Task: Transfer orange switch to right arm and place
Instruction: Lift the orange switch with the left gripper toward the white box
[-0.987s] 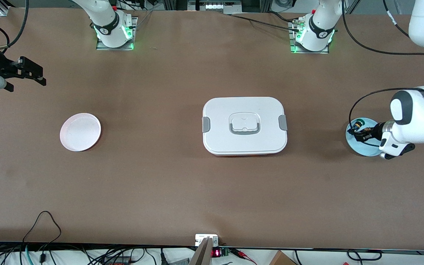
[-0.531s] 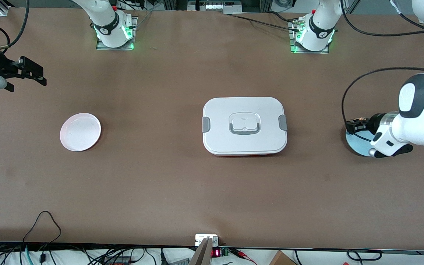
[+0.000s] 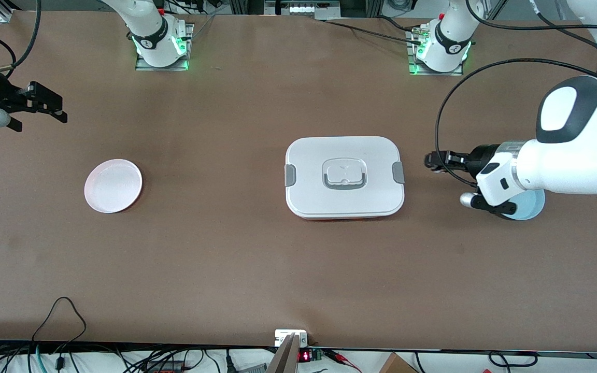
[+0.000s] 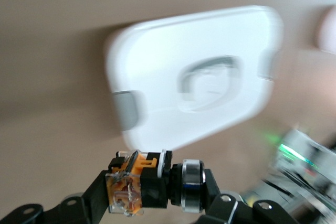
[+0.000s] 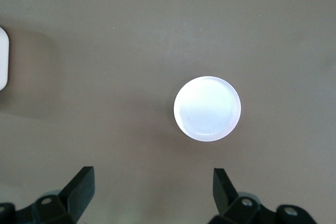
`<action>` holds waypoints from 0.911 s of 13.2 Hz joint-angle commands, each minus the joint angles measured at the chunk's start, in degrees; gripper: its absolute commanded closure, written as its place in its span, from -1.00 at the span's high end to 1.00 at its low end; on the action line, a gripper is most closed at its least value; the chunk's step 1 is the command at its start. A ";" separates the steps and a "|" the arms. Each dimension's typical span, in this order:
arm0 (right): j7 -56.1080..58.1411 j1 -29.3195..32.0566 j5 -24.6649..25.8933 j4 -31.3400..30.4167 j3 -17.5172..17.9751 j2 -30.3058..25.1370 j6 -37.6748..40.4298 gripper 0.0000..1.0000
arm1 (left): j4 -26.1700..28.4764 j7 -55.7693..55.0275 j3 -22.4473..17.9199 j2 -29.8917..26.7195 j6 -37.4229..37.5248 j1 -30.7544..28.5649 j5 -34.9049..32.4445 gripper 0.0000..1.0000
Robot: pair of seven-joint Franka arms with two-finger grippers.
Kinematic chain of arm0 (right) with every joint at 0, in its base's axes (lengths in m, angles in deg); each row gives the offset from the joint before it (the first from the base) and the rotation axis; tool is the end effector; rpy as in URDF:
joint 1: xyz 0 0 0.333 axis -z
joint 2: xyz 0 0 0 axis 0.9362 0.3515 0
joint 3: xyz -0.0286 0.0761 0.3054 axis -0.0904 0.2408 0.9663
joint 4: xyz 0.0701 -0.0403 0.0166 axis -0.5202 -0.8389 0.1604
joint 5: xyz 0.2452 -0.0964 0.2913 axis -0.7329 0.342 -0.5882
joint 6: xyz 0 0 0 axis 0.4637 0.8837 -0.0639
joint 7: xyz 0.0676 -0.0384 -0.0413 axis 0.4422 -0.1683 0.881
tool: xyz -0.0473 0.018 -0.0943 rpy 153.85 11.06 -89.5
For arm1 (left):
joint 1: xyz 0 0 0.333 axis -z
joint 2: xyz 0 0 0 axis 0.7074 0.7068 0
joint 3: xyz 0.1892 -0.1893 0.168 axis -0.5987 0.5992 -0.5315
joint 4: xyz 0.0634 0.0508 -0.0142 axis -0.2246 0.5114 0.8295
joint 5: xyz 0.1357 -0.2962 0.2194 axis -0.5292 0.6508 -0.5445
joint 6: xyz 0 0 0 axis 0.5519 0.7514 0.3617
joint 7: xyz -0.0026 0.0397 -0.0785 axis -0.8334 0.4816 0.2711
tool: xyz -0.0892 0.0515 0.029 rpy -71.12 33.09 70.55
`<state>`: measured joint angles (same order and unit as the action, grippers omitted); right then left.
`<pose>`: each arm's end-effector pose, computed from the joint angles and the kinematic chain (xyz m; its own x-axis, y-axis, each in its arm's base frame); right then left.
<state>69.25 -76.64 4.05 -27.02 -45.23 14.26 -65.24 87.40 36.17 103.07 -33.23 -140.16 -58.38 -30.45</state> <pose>0.5522 0.0103 0.6144 0.9802 0.1980 0.0019 0.1978 -0.9789 -0.0516 0.6317 -0.1303 0.4614 0.9284 -0.2648 -0.2607 -0.0685 -0.8116 0.5802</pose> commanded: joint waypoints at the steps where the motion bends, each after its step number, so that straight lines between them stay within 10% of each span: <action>1: 0.14 -0.15 -1.28 2.11 0.50 0.82 2.68 1.00 | -1.88 15.07 0.37 2.14 -3.69 -0.27 9.58 -0.61; 6: 1.55 -6.12 -4.06 2.55 1.12 2.58 5.33 1.00 | -0.82 39.51 5.65 2.84 -20.99 3.77 25.47 -0.74; 12: 0.41 -4.73 -42.09 -0.77 0.77 10.66 4.54 1.00 | 1.11 67.03 5.65 5.04 -39.38 13.79 42.96 -0.79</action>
<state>69.57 -81.99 -30.13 -26.65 -44.54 23.33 -60.89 87.97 95.80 108.60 -29.06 -177.18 -45.75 7.33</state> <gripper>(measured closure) 0.000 0.269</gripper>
